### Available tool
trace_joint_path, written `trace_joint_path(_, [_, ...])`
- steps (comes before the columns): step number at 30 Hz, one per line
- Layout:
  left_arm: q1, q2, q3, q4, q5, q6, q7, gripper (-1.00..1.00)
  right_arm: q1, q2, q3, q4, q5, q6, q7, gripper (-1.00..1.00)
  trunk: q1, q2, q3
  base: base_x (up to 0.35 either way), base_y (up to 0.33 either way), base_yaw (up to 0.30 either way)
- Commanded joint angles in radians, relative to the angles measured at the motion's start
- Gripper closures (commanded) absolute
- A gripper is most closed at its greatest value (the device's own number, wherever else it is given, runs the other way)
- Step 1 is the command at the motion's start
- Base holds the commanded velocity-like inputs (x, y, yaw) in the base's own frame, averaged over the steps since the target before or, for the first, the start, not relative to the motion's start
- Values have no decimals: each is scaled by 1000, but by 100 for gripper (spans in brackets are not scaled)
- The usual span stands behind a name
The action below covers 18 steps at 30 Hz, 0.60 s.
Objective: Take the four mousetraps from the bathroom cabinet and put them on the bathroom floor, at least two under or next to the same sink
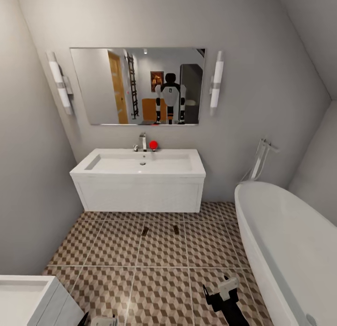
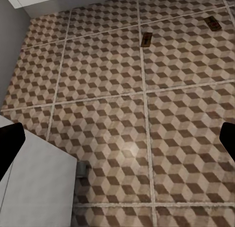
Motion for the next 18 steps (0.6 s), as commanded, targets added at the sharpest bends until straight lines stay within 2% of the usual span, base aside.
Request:
trace_joint_path(1, [-2, -1, -8, 4, -3, -4, 9, -100, -1, 0, 2, 1, 10, -2, -10, -100, 1, -2, -3, 0, 0, 0])
trace_joint_path(18, [-1, -1, -8, 4, -2, -4, 9, -100, -1, 4, 1, 1, 10, -2, -10, -100, 1, -2, -4, 0, 0, 0])
